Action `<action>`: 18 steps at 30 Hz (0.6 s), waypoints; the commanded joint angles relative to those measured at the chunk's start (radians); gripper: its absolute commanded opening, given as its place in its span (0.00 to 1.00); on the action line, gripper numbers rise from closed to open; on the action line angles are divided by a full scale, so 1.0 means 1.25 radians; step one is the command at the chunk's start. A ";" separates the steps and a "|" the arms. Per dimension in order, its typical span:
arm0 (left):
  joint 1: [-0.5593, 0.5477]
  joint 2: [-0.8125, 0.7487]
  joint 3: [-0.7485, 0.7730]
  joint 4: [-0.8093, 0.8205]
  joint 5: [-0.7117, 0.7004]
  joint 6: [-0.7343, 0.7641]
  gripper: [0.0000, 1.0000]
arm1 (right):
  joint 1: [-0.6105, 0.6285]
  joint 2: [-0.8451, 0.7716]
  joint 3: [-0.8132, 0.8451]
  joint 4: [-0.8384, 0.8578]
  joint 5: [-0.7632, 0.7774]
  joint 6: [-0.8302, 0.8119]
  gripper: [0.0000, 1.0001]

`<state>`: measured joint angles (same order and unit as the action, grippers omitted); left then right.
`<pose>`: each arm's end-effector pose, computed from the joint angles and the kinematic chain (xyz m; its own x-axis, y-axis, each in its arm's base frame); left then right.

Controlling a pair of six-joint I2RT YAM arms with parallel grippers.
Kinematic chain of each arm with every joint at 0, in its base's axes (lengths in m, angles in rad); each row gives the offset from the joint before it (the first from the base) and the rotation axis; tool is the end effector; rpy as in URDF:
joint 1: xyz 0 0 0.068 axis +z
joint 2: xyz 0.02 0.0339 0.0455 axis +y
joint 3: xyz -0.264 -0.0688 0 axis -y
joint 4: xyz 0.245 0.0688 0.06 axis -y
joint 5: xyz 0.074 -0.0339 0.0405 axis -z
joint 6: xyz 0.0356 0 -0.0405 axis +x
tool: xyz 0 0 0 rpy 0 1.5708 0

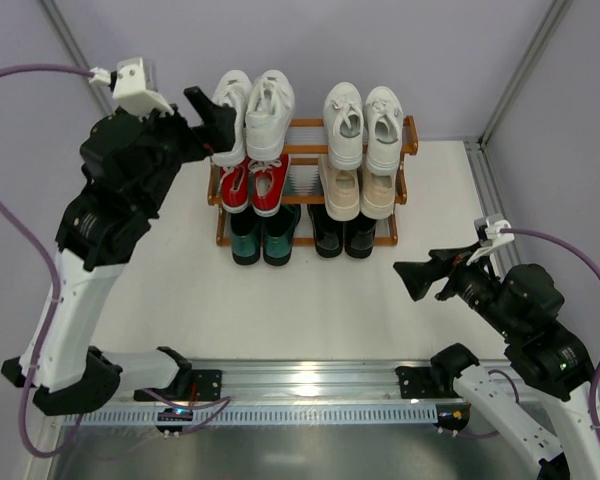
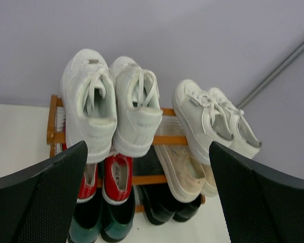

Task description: Place and organize the shoes onto the shoe shelf

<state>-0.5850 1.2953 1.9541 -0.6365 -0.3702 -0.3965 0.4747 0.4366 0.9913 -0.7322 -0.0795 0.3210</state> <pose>0.1841 -0.1065 0.5674 -0.0652 -0.3887 -0.9191 0.2039 0.8964 -0.3935 0.0567 0.0323 0.3858 -0.3147 0.1919 -0.9296 -0.4488 0.8329 0.3239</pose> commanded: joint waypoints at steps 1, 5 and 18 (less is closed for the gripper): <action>0.000 -0.102 -0.139 -0.041 0.101 -0.048 1.00 | 0.001 -0.004 -0.005 0.063 -0.041 -0.002 1.00; 0.000 -0.202 -0.266 -0.121 0.118 -0.062 1.00 | 0.001 0.021 -0.010 0.081 -0.054 0.008 1.00; 0.000 -0.461 -0.553 -0.172 0.140 -0.068 1.00 | 0.001 0.073 -0.017 0.138 -0.078 0.055 1.00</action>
<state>-0.5850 0.7723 1.2778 -0.8547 -0.2077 -0.4900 0.4747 0.5388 0.9646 -0.6312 -0.1612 0.3676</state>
